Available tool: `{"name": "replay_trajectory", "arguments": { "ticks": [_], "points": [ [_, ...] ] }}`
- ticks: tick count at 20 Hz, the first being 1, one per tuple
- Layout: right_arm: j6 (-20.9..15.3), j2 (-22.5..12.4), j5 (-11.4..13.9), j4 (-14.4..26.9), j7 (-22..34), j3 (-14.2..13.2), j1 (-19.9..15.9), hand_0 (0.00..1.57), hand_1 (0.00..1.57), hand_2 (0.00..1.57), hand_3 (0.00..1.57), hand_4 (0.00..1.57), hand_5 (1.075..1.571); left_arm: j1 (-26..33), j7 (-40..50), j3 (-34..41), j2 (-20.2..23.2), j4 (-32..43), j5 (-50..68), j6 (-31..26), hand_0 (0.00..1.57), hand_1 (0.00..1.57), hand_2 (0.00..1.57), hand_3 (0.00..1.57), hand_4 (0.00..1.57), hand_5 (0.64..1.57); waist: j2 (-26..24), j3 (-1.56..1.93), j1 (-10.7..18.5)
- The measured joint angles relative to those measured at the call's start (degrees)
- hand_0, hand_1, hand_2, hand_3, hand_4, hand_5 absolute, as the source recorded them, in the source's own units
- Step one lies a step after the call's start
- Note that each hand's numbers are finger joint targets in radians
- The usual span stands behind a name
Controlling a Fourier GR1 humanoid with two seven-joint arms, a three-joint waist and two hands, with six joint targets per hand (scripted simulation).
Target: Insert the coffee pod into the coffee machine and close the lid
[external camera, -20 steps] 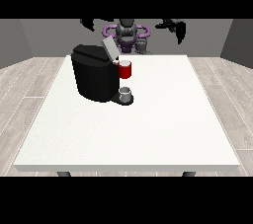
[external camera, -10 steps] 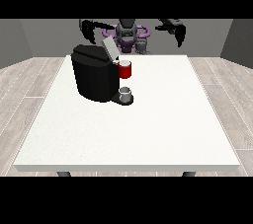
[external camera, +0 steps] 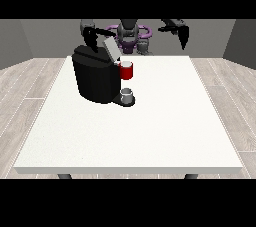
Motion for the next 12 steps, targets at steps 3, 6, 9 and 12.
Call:
{"name": "replay_trajectory", "arguments": {
  "ticks": [3,6,9,12],
  "points": [
    [-0.1,-0.1,0.4,1.7,0.0,-0.3,-2.8,0.0,0.0,0.0,0.0,0.0,1.571,0.4,0.0,-0.5,0.3,-1.6,0.3,0.6,0.0,0.0,0.0,0.0,0.0,1.571,1.0,0.01,0.0],
    [-0.9,0.4,1.2,3.2,-1.0,-0.3,-4.6,0.0,0.0,0.0,0.0,0.0,1.571,0.6,-0.1,-0.5,0.5,-2.7,1.0,1.2,0.0,0.0,0.0,0.0,0.0,1.571,2.0,-0.04,0.0],
    [-0.3,0.6,1.4,4.3,-1.1,-0.2,-5.8,0.0,0.0,0.0,0.0,0.0,1.571,1.3,-0.3,-0.6,1.1,-3.1,1.6,1.2,0.0,0.0,0.0,0.0,0.0,1.571,2.3,-0.05,-0.5],
    [-0.2,0.5,2.0,5.1,-1.2,-0.1,-7.3,0.0,0.0,0.0,0.0,0.0,1.571,1.4,-0.4,-0.4,2.1,-3.3,1.9,1.1,0.0,0.0,0.0,0.0,0.0,1.571,2.9,-0.09,-0.3]
  ]
}}
